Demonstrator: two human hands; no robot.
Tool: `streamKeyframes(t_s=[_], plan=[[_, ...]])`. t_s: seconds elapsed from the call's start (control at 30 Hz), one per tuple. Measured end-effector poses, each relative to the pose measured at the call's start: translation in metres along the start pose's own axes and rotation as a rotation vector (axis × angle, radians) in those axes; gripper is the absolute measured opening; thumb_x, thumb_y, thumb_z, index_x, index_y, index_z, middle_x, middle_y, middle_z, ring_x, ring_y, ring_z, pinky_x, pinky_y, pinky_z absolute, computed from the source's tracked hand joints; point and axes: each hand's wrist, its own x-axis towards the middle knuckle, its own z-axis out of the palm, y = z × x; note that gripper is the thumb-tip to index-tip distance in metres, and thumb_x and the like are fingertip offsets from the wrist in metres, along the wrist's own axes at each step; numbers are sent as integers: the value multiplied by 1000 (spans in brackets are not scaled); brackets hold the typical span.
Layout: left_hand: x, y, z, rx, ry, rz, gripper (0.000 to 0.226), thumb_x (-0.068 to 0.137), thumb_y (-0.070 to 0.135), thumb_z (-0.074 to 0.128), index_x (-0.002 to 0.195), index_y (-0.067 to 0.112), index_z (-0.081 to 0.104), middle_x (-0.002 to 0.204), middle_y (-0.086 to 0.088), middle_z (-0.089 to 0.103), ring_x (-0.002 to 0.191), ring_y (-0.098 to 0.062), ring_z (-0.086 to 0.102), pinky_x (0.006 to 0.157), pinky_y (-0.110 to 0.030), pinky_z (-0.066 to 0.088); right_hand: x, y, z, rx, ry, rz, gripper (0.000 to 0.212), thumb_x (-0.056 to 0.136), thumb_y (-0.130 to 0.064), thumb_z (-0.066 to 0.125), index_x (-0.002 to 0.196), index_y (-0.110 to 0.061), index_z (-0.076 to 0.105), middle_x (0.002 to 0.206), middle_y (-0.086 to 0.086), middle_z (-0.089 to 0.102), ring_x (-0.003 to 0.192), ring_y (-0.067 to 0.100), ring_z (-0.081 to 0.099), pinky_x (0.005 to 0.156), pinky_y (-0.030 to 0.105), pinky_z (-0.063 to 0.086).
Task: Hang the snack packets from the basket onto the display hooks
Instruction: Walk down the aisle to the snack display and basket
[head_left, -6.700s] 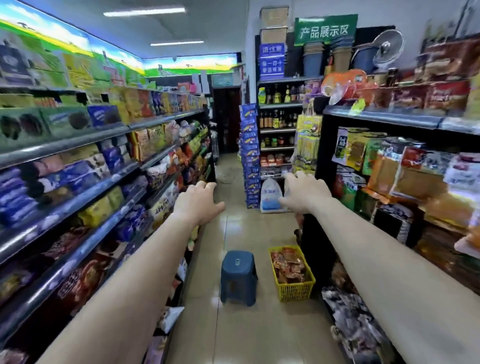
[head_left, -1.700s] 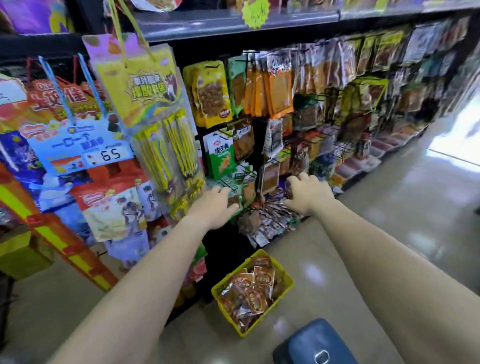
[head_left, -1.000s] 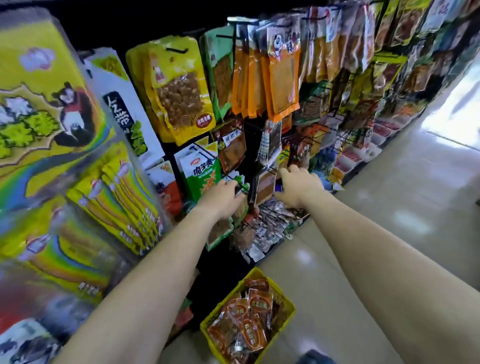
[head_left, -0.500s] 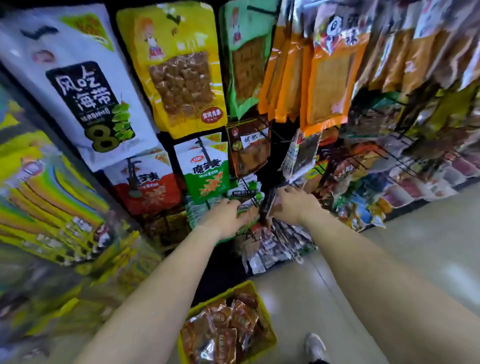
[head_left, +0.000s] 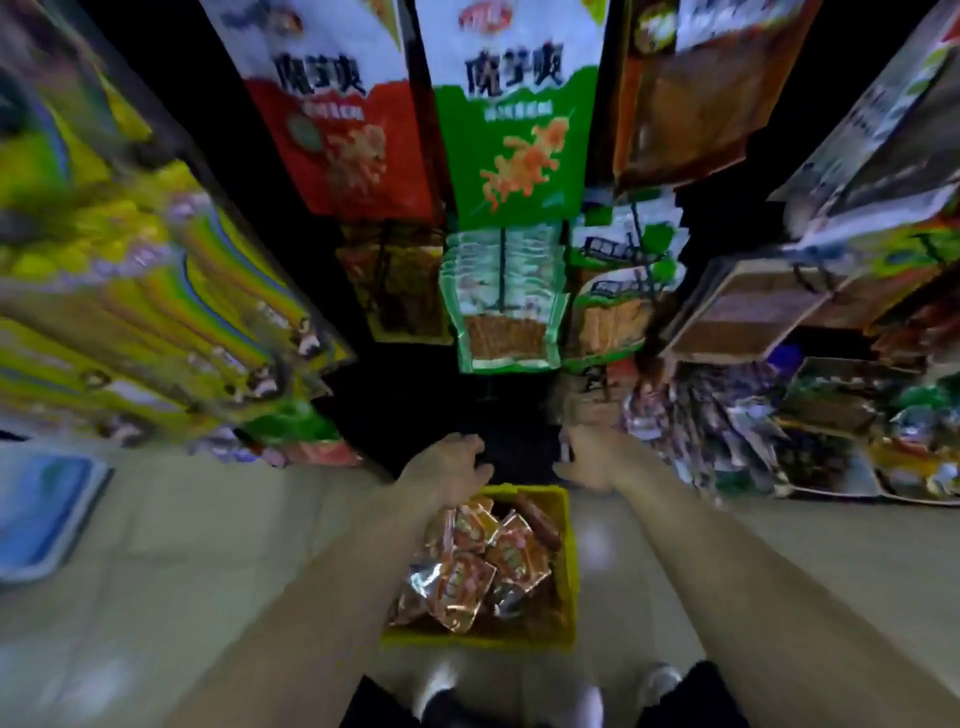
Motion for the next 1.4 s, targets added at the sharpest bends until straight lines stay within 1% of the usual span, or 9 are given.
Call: streamKeyframes(t_s=[0.13,0.3,0.53,0.77,0.9,1.1,1.2,1.3,1.4], plan=[[65,-70,108,28,-12,-18,48,97,48,51,135,19,52,136,-8,52,128,-27,50,105,-37,43,78,7,120,-35,-26,32,53,88,-51,58,132,-22,52,130,10,58,118,32,57,91,40,50],[116,-131,191,18,26,8,47,96,46,52,131,15,52,134,-11,54,129,-28,50,102,-38,44,134,11,219,-64,4,77,49,88,-53,57,123,-20,55,127,11,56,117,33,57,91,42,51],[87,-183,238,-31,134,22,60,96,54,51,146,22,43,146,-12,49,132,-30,49,106,-38,43,114,-10,271,-63,65,88,36,86,-48,56,108,-20,58,122,14,60,111,35,58,89,43,51],[59,-209,264,2,177,79,45,93,47,57,131,22,55,130,-10,62,117,-28,58,85,-31,44,84,-7,321,-24,67,139,53,90,-50,56,134,-20,54,128,12,62,114,32,59,84,35,48],[65,-207,266,2,246,33,55,94,53,51,139,21,50,136,-12,56,120,-31,56,94,-37,47,102,10,354,47,64,166,51,91,-51,56,130,-17,54,131,14,59,115,33,57,84,36,45],[93,-215,314,-37,168,-96,55,93,51,55,141,26,45,137,-14,56,121,-33,56,95,-38,47,156,25,397,69,30,168,69,90,-43,59,147,-13,35,158,18,24,132,41,44,104,46,42],[124,-220,340,31,94,-134,74,88,48,64,152,27,31,155,-12,36,137,-35,42,110,-44,39,185,29,414,36,27,232,79,90,-42,61,152,-13,22,162,17,14,135,43,39,104,51,42],[162,-220,349,71,117,-89,81,83,56,68,151,35,30,163,-3,21,147,-33,26,115,-54,28,208,33,426,106,15,324,79,90,-37,65,150,-9,21,155,21,28,130,43,46,100,52,46],[195,-218,358,90,92,-18,79,81,61,68,148,39,34,162,0,23,148,-31,21,116,-54,26,219,36,432,243,114,341,56,87,-29,70,131,-13,40,127,16,56,113,38,59,90,47,50]])
